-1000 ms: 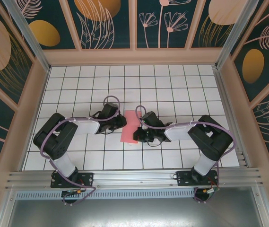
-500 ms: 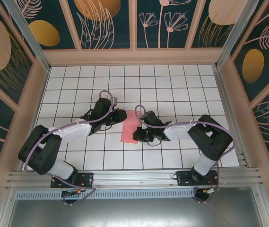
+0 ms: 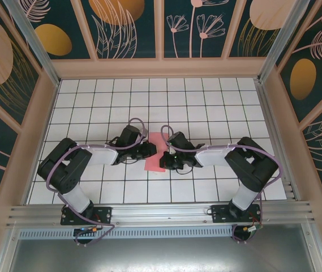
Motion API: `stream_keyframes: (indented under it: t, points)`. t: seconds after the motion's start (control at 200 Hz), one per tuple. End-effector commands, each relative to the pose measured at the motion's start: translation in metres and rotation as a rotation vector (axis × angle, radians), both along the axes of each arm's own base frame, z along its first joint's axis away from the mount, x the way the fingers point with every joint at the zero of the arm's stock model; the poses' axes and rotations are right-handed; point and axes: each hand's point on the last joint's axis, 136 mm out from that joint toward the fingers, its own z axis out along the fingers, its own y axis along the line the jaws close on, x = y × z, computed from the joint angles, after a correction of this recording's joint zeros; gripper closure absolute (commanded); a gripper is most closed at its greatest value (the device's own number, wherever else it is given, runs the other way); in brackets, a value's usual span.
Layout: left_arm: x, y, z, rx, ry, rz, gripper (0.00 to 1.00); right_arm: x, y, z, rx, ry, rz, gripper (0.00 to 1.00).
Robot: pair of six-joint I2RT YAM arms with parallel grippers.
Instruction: Fold a paper plane with a square sheet of paper (pick it up from the middle)
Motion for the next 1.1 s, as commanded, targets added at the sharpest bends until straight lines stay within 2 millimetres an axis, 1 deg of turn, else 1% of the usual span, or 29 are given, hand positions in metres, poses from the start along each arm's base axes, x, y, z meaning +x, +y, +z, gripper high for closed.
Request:
stream_keyframes:
  t: [0.0, 0.095, 0.145, 0.16, 0.275, 0.36, 0.465, 0.565, 0.63, 0.761, 0.866, 0.951, 1.096]
  points:
    - [0.001, 0.003, -0.007, 0.004, -0.009, 0.022, 0.79, -0.01, -0.015, -0.019, -0.103, 0.048, 0.009, 0.97]
    - [0.001, 0.01, -0.016, 0.042, -0.003, 0.044, 0.79, -0.007, -0.01, -0.012, -0.083, 0.035, 0.014, 0.96]
    - [0.002, 0.011, -0.017, 0.048, -0.008, 0.046, 0.79, -0.004, -0.008, -0.007, -0.073, 0.026, 0.014, 0.96]
    - [0.0, 0.012, -0.026, 0.063, 0.011, 0.045, 0.79, -0.004, -0.008, -0.006, -0.072, 0.026, 0.014, 0.96]
    - [-0.001, 0.015, -0.036, 0.092, 0.028, 0.048, 0.79, 0.001, 0.001, 0.01, -0.026, 0.001, 0.016, 0.95]
    - [-0.003, 0.018, -0.041, 0.108, 0.037, 0.05, 0.8, 0.007, 0.011, 0.022, 0.02, -0.019, 0.019, 0.94]
    - [-0.006, 0.022, -0.045, 0.124, 0.047, 0.056, 0.81, 0.011, 0.021, 0.027, 0.051, -0.021, 0.028, 0.94]
    - [-0.007, 0.023, -0.045, 0.127, 0.049, 0.059, 0.82, 0.015, 0.024, 0.022, 0.046, -0.016, 0.025, 0.94]
    - [-0.007, 0.023, -0.046, 0.131, 0.053, 0.061, 0.82, 0.016, 0.023, 0.013, 0.023, -0.001, 0.021, 0.94]
    - [-0.006, 0.025, -0.047, 0.138, 0.054, 0.071, 0.83, 0.008, 0.017, -0.007, -0.01, 0.039, 0.025, 0.93]
    - [-0.007, 0.029, -0.052, 0.164, 0.064, 0.082, 0.86, 0.0, 0.006, -0.019, -0.04, 0.067, 0.014, 0.93]
    - [-0.007, 0.034, -0.058, 0.192, 0.074, 0.098, 0.88, -0.007, 0.0, -0.021, -0.038, 0.078, 0.011, 0.92]
    - [-0.01, 0.04, -0.063, 0.212, 0.085, 0.116, 0.9, -0.015, -0.006, -0.015, -0.018, 0.079, 0.01, 0.9]
